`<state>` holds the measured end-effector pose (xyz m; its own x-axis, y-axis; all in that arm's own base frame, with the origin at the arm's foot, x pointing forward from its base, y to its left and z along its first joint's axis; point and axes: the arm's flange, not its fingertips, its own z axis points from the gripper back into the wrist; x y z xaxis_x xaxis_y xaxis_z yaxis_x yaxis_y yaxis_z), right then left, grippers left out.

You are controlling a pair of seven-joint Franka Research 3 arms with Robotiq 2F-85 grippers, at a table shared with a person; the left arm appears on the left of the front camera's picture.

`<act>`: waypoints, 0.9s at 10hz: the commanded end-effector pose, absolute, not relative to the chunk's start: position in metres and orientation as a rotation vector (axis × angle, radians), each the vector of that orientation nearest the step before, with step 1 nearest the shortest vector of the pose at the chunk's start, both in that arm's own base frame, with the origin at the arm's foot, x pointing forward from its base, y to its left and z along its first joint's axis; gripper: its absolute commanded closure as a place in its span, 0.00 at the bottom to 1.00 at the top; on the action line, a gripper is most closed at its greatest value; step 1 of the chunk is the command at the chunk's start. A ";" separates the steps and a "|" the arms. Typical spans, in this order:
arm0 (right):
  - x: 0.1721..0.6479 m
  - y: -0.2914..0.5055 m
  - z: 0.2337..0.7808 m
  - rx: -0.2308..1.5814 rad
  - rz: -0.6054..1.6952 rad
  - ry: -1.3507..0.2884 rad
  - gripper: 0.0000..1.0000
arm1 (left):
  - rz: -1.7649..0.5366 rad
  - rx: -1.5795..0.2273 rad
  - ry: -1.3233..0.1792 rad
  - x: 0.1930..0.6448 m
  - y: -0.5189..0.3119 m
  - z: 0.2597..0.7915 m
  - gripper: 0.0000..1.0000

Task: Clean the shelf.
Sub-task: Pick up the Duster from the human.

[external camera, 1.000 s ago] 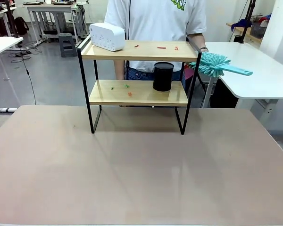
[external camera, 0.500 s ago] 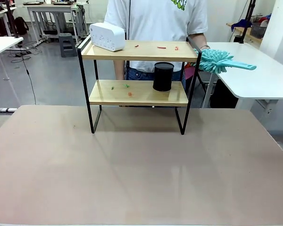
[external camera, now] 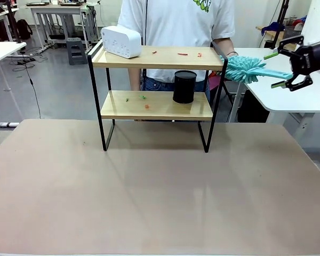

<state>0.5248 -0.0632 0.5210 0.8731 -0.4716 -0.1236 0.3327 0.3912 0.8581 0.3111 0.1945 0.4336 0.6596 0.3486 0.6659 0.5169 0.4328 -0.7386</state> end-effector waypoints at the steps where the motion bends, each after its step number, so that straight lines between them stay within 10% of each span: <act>1: 0.521 -0.060 0.526 1.123 -0.475 -0.115 0.00 | -0.140 -1.168 -0.931 0.312 0.194 0.435 0.00; 6: 0.516 -0.056 0.517 1.148 -0.418 -0.064 0.00 | -0.140 -1.168 -0.931 0.312 0.194 0.435 0.00; 7: 0.516 -0.055 0.517 1.146 -0.406 -0.067 0.56 | -0.140 -1.168 -0.931 0.312 0.194 0.435 0.00; 8: 0.516 -0.055 0.516 1.156 -0.403 -0.060 0.56 | -0.140 -1.168 -0.931 0.312 0.194 0.435 0.00; 9: 0.517 -0.055 0.516 1.152 -0.405 -0.066 1.00 | -0.140 -1.168 -0.931 0.312 0.194 0.435 0.00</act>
<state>0.5174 -0.0532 0.5179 0.9182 -0.3561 -0.1732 0.3068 0.3631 0.8798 0.3110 0.1947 0.4337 0.6583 0.3482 0.6674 0.5183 0.4333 -0.7373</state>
